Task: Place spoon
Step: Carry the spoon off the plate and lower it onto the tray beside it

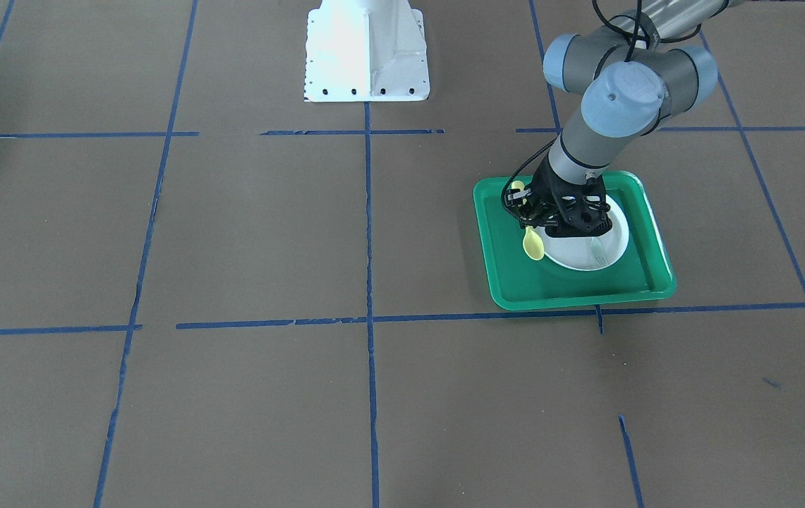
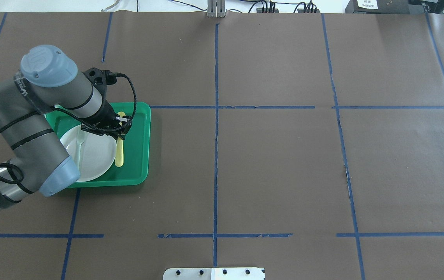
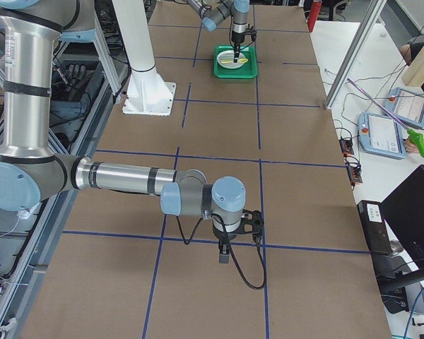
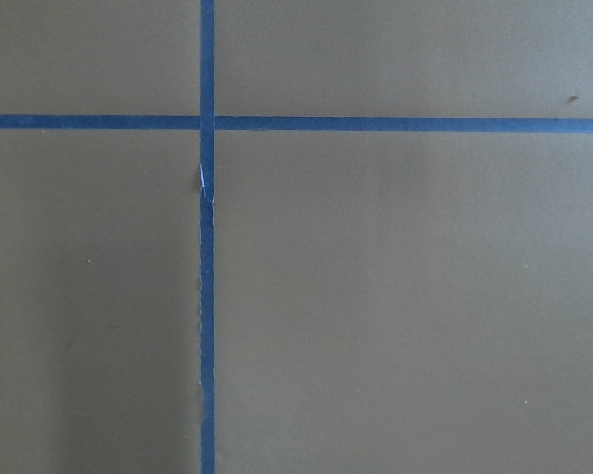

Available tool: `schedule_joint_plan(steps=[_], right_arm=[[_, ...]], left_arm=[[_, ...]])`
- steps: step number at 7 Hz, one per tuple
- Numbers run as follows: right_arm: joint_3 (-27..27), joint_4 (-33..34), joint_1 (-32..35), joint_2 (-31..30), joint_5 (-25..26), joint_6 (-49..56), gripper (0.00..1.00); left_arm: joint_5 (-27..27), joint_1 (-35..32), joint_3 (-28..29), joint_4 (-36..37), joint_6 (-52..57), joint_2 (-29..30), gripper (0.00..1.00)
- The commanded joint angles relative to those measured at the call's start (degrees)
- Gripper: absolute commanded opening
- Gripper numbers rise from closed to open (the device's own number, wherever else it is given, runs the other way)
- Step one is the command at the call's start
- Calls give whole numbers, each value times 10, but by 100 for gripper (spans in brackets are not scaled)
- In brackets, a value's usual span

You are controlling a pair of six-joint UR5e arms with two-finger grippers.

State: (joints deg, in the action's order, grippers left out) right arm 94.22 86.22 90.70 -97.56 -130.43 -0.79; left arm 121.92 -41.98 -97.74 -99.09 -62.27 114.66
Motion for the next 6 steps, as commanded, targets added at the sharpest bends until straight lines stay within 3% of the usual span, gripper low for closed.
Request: schedule_joint_plan(steps=[1,5,6], right_arm=[[0,0,0,0,0,0,100],[0,0,0,0,0,0,100],[0,0,0,0,0,0,100]], left_arm=[[0,5,49,-46,-6,7,0],[-1,20,58,-47,-3,5,0],[-1,21,58,-47,-2,5,16]])
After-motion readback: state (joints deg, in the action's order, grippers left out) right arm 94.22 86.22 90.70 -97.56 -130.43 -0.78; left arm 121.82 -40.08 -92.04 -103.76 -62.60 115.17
